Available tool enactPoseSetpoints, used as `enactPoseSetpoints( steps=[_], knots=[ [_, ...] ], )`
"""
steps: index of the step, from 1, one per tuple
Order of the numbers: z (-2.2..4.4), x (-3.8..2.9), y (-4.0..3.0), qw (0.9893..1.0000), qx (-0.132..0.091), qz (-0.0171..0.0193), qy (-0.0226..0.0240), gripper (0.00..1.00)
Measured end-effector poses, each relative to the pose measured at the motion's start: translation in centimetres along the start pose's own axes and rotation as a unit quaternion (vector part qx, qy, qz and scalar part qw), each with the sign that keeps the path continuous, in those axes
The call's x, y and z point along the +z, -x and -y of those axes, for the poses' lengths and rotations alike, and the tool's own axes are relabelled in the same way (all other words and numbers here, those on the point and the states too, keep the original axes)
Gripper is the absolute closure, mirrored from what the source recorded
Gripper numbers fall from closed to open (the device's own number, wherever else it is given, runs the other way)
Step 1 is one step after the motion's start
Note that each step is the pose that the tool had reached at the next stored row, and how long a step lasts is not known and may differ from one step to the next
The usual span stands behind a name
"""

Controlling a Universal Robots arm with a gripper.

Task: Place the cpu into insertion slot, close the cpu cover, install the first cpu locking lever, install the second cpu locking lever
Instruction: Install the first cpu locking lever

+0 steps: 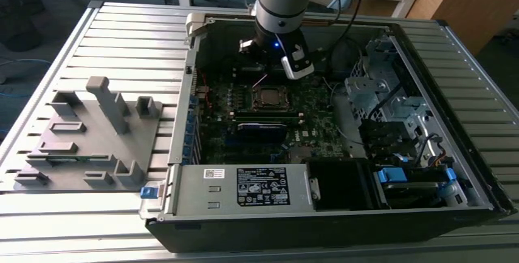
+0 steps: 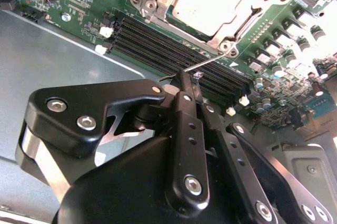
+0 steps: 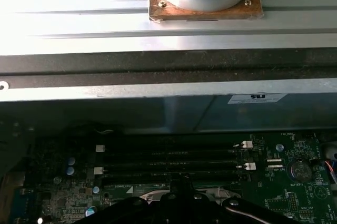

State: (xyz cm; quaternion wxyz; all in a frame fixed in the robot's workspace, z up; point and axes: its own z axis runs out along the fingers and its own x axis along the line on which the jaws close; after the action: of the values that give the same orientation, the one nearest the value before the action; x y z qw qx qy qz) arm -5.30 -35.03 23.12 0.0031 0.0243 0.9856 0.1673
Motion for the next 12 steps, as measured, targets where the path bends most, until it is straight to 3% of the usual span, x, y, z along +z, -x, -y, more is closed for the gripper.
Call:
enactPoseSetpoints(
  steps=[12],
  knots=[
    [0.17,0.52,0.26,1.0,0.0,0.0,0.0,0.89]
  ],
)
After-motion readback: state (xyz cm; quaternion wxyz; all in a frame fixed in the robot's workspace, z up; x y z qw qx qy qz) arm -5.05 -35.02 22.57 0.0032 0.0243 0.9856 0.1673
